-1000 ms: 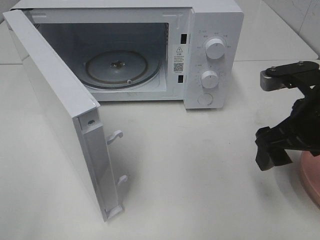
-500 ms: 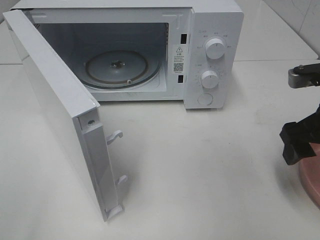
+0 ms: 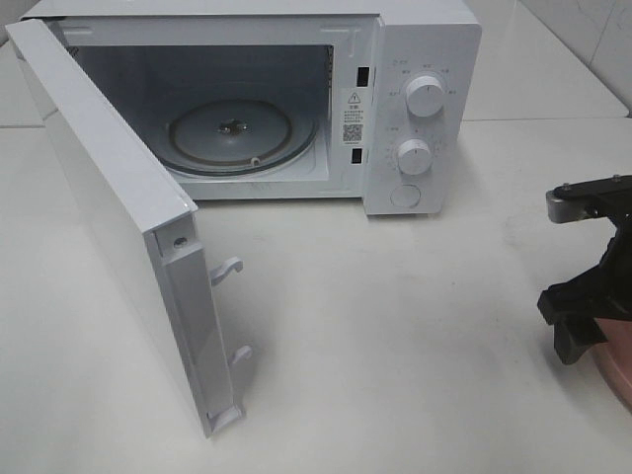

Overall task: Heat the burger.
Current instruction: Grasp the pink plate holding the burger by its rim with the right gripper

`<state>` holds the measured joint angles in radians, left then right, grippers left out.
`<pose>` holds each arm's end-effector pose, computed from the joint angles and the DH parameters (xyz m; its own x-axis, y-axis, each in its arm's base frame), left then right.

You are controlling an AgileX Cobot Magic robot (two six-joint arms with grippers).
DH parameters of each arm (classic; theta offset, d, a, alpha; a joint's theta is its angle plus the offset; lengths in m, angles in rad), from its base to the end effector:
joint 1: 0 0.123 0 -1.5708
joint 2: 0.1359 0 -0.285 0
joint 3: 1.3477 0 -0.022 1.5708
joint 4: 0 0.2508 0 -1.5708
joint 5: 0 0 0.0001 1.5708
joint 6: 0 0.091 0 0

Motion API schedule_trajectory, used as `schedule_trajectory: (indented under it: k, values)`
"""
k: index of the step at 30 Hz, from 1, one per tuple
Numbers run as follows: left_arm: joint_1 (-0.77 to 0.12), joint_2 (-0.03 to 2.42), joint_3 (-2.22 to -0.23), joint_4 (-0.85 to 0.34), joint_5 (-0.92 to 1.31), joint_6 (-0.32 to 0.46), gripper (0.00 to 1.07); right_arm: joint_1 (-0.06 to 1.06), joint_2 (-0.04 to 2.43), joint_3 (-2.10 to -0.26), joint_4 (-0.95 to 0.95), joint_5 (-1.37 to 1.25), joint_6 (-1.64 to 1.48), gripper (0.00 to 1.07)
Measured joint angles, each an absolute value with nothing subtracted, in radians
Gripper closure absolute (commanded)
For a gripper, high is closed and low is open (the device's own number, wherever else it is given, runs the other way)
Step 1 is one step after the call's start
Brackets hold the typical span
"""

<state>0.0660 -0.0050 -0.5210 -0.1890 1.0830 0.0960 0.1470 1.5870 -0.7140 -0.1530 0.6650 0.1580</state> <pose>-0.0088 -0.0157 0.2824 -0.4445 -0.0229 -0.8955 0.0861 0.9940 -0.0681 0.2459 0.0277 0.1530 -0.9857 -0.1085 -0.1287 -0.0975 0.9913 -0.0886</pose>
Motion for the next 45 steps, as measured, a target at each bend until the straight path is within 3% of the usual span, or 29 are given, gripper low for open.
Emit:
schedule_trajectory:
  k: [17, 38, 43, 44, 45]
  values:
    - [0.066, -0.005, -0.521, -0.189, 1.083, 0.096, 0.08, 0.147, 1.730, -0.714, -0.225, 0.564, 0.158, 0.27]
    - [0.066, -0.005, -0.521, -0.189, 1.083, 0.096, 0.08, 0.147, 1.736, -0.690, -0.229, 0.516, 0.161, 0.31]
    - [0.066, -0.005, -0.521, -0.189, 1.083, 0.096, 0.08, 0.147, 1.736, -0.690, -0.229, 0.516, 0.166, 0.40]
    - [0.066, -0.005, -0.521, -0.189, 1.083, 0.096, 0.08, 0.147, 1.736, -0.690, -0.229, 0.516, 0.167, 0.44]
    - [0.066, -0.005, -0.521, -0.189, 1.083, 0.096, 0.08, 0.147, 1.738, -0.690, -0.232, 0.516, 0.182, 0.54]
